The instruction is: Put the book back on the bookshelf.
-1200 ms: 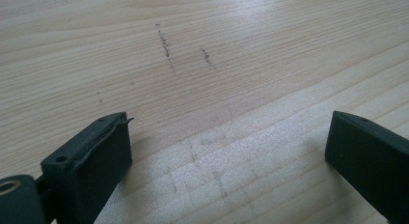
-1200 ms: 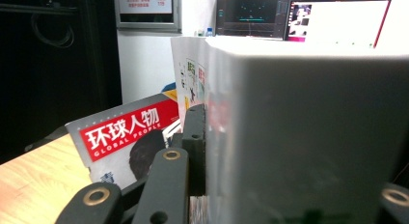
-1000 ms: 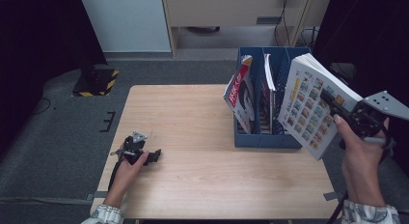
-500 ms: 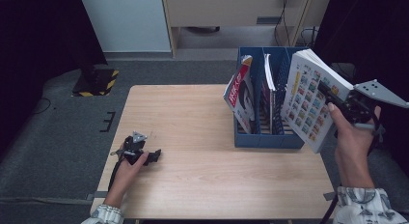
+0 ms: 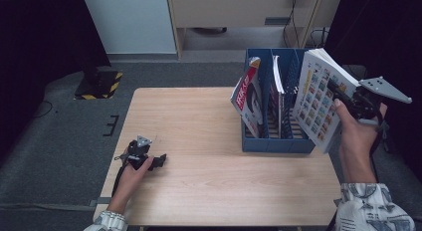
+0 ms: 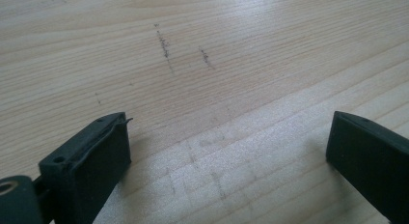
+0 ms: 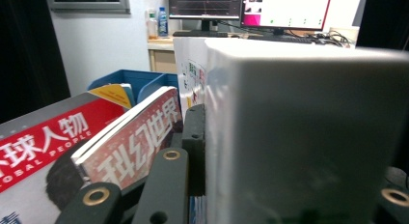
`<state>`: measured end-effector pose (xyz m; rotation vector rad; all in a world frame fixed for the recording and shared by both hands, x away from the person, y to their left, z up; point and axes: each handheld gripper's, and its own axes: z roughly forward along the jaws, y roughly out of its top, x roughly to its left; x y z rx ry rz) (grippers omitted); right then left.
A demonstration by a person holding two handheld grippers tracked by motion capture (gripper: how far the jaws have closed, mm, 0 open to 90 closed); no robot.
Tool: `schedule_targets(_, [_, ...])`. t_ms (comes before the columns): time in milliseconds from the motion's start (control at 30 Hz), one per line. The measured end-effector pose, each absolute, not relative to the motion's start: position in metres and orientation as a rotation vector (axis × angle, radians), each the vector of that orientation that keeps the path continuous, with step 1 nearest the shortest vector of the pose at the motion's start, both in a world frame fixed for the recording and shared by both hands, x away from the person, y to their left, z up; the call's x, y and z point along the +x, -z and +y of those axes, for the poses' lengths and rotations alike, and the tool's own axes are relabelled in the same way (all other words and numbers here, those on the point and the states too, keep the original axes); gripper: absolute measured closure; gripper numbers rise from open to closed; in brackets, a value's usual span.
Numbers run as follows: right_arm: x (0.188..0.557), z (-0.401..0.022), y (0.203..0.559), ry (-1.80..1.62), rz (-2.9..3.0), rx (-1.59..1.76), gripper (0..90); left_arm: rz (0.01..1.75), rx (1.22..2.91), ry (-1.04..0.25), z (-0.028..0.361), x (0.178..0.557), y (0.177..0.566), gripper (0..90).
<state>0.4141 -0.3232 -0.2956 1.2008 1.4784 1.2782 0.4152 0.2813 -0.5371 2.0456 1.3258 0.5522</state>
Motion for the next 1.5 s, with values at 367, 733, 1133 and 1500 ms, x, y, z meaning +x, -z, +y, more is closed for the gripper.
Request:
schedule_targets(367, [0.437,-0.322,0.305,-1.252,1.467,1.254,73.7,1.327,2.046,-0.552,0.281,0.415,0.537,1.1])
schedule_targets(733, [0.448,-0.322,0.311,-1.245,1.466,1.273,73.6,1.328,2.047,-0.551,0.281,0.416,0.537,0.4])
schedule_targets(1133, [0.458,-0.318,0.299,-1.234,1.473,1.279,73.7,1.329,2.047,-0.551,0.281,0.416,0.537,0.2])
schedule_targets(1500, [0.483,-0.312,0.299,-1.222,1.453,1.311,73.7,1.329,2.048,-0.550,0.281,0.416,0.537,0.2])
